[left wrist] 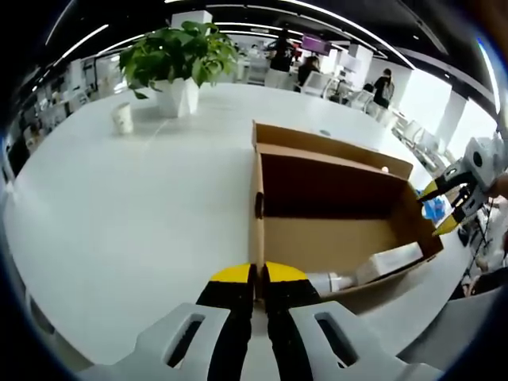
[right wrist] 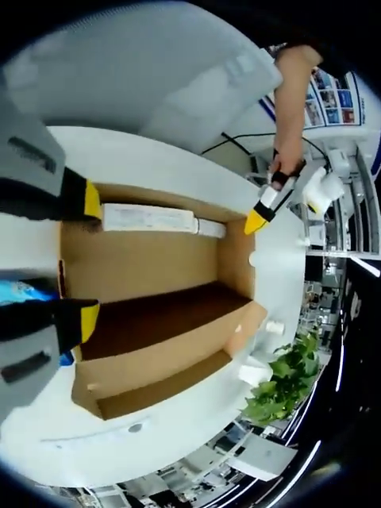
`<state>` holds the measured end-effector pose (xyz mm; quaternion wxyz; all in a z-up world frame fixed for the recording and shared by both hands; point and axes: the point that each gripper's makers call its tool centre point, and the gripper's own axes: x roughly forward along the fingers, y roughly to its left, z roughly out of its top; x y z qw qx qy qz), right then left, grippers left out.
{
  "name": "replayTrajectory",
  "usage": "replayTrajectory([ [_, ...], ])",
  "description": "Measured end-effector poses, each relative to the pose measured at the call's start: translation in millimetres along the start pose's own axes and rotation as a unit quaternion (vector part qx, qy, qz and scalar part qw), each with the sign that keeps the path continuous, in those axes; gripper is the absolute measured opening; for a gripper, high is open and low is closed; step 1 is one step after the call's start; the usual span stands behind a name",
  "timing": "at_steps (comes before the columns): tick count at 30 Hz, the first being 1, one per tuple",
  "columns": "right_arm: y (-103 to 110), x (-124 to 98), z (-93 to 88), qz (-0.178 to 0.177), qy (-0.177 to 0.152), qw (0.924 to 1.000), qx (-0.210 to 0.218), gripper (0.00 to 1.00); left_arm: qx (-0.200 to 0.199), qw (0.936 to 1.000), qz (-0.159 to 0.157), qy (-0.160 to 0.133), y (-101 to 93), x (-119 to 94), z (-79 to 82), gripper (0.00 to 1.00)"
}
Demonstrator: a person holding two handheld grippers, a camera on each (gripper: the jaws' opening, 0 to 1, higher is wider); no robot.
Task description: Operate the shoe box by opening the lid, removing the specified soft item, and placing it in the target area until the item is outside and the box remains undamaged.
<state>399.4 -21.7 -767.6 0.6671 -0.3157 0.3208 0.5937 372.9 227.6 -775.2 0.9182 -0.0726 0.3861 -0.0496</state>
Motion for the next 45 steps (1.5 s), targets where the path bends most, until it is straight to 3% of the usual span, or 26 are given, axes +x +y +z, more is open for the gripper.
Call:
replayTrajectory([
  [11, -1, 7, 0.1, 0.006, 0.003, 1.0, -0.003, 0.36, 0.001, 1.0, 0.0, 0.002, 2.5, 2, 0.9, 0.02],
  [18, 12, 16, 6.5, 0.034, -0.001, 0.9992, -0.02, 0.37, 0.0, 1.0, -0.001, 0.002, 4.7, 5, 1.2, 0.02],
  [29, 28, 31, 2.6, 0.072, 0.021, 0.9959, -0.051, 0.38, -0.002, 1.0, -0.002, 0.002, 6.1, 6, 1.0, 0.02],
  [45, 14, 27, 8.1, 0.043, 0.017, 0.9979, -0.046, 0.38, -0.004, 1.0, -0.003, 0.001, 8.0, 7, 0.4, 0.02],
])
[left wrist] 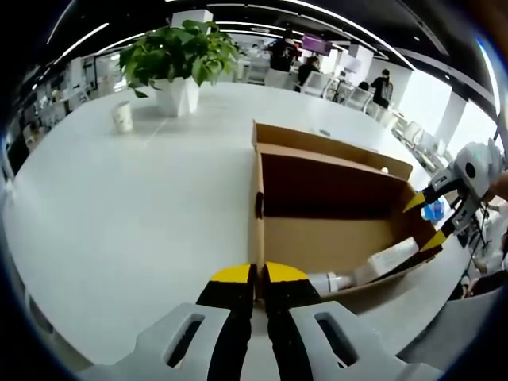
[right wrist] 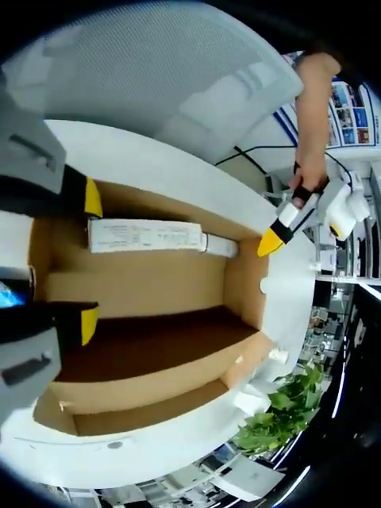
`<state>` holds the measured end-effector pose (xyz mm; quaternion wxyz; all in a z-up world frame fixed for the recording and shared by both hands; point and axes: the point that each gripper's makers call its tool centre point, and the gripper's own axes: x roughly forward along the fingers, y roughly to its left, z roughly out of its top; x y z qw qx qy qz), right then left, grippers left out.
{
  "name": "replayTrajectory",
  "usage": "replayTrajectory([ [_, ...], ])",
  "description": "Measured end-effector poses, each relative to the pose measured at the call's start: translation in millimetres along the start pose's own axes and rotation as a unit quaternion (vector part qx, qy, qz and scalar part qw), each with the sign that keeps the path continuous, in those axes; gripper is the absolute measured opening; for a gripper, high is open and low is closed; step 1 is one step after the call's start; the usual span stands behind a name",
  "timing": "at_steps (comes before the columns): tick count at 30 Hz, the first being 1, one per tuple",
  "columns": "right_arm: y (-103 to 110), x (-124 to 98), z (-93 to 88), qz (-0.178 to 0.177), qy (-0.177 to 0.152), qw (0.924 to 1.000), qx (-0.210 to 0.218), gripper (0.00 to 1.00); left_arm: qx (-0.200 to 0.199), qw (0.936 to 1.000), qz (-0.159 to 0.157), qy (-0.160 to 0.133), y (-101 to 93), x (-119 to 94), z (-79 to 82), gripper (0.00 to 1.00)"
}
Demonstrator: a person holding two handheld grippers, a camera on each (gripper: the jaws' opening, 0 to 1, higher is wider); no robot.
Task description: Operate the shoe box by opening the lid, removing the specified soft item, and placing it in the target area until the item is outside and the box remains undamaged.
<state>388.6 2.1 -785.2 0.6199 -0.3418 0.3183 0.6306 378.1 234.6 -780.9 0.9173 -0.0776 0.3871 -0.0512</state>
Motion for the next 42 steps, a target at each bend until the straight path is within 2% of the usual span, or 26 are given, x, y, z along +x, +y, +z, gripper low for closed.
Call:
replayTrajectory([
  [3, 5, 0, 11.8, 0.006, -0.02, 0.9998, 0.005, 0.38, -0.001, 1.0, -0.001, 0.0, -0.7, -1, -0.4, 0.02],
  [18, 12, 23, 24.9, 0.013, -0.026, 0.9995, 0.009, 0.34, -0.005, 1.0, -0.002, 0.0, -1.3, 0, 0.0, 0.02],
  [31, 14, 38, 25.3, 0.011, -0.022, 0.9994, 0.023, 0.27, -0.007, 1.0, -0.003, 0.0, -0.5, 1, 0.4, 0.02],
  [38, 18, 43, 23.9, 0.007, -0.016, 0.9998, 0.008, 0.18, -0.009, 1.0, -0.003, 0.0, -0.7, 0, 0.5, 0.02],
  [42, 17, 43, 23.8, 0.003, -0.016, 0.9999, 0.001, 0.17, -0.009, 1.0, -0.003, 0.0, -1.1, 0, 0.4, 0.02],
])
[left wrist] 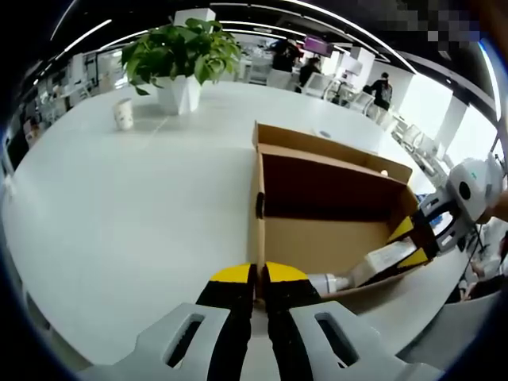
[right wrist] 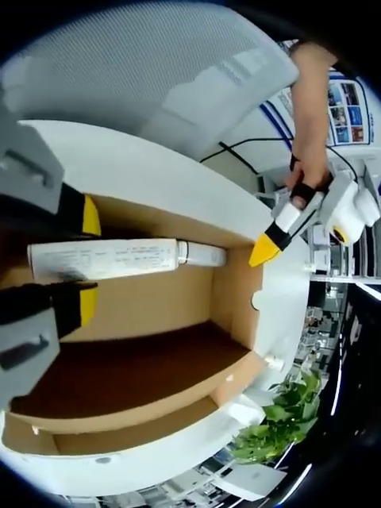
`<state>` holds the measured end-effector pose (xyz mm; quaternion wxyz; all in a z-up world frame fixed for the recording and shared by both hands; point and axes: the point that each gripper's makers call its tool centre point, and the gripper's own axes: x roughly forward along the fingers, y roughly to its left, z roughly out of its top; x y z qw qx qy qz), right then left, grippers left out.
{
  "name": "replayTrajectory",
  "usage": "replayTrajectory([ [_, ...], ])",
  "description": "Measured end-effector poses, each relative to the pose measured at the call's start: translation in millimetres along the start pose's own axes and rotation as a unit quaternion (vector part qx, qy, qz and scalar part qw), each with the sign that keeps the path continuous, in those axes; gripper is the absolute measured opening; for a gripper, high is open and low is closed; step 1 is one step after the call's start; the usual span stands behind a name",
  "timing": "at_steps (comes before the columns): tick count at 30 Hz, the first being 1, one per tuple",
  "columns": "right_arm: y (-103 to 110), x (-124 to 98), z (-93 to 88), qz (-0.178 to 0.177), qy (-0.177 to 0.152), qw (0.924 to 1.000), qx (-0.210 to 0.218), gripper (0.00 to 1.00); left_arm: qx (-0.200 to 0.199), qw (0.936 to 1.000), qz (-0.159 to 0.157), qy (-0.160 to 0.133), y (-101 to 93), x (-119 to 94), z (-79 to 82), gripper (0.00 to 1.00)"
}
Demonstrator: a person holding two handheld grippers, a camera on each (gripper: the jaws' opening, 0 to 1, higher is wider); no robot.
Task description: Operate the shoe box by opening the lid, removing the specified soft item, and placing it in the target area until the item is outside and the box remains undamaged.
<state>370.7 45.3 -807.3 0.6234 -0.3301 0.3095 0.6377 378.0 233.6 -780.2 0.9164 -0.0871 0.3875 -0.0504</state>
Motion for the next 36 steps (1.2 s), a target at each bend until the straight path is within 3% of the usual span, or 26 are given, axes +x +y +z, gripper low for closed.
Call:
replayTrajectory([
  [19, -4, -19, 12.1, -0.022, -0.013, 0.9992, -0.031, 0.14, 0.005, 1.0, 0.003, 0.002, 1.1, 0, 0.9, 0.02],
  [36, -13, -56, 38.4, -0.048, -0.046, 0.997, -0.038, 0.14, -0.002, 1.0, 0.005, 0.003, 1.3, 1, 0.9, 0.02],
])
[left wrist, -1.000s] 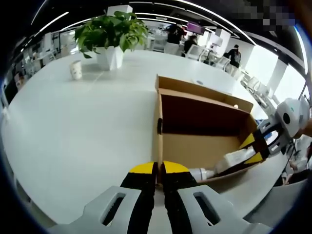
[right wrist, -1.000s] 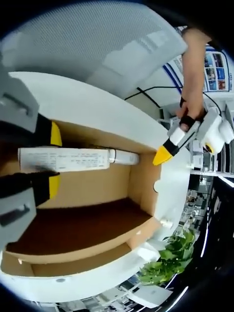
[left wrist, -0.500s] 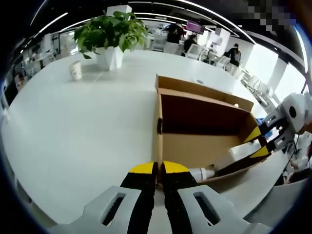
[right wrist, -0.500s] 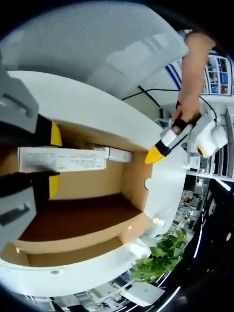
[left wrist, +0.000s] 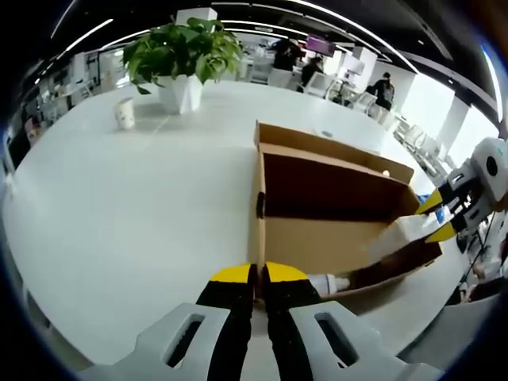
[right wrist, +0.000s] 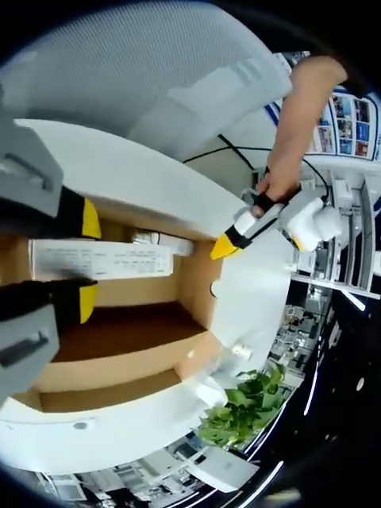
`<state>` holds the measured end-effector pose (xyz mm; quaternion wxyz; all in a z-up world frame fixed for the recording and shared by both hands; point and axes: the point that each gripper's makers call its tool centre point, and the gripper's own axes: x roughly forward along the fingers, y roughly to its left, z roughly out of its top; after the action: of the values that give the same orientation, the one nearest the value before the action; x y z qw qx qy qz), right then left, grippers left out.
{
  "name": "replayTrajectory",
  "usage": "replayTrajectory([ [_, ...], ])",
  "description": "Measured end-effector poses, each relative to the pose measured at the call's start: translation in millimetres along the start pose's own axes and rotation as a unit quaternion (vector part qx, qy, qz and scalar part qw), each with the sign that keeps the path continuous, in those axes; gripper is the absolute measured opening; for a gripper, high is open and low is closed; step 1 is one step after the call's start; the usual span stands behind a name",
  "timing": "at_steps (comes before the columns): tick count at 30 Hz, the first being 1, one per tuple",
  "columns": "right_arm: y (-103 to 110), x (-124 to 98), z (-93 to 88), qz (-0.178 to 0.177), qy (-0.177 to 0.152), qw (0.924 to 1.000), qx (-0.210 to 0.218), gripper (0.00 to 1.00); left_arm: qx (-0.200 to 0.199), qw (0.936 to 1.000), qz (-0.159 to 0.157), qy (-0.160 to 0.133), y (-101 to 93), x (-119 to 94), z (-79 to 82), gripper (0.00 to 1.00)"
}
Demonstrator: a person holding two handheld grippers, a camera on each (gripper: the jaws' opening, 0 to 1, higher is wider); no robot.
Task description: Operate the shoe box by opening the lid, removing the specified soft item, and placing it in the target area until the item is outside and the box remains undamaged.
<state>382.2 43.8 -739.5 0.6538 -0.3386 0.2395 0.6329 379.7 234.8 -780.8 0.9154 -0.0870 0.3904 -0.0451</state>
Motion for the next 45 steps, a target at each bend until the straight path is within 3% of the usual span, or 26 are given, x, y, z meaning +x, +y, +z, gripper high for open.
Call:
replayTrajectory([
  [18, -7, -30, 16.3, -0.003, -0.023, 0.9997, 0.0, 0.14, 0.003, 0.9999, 0.005, 0.01, 0.6, 2, -1.0, 0.02],
  [45, -33, -89, 14.6, -0.034, -0.043, 0.9983, -0.02, 0.14, 0.001, 0.9996, 0.014, 0.023, -0.5, 1, -2.2, 0.02],
])
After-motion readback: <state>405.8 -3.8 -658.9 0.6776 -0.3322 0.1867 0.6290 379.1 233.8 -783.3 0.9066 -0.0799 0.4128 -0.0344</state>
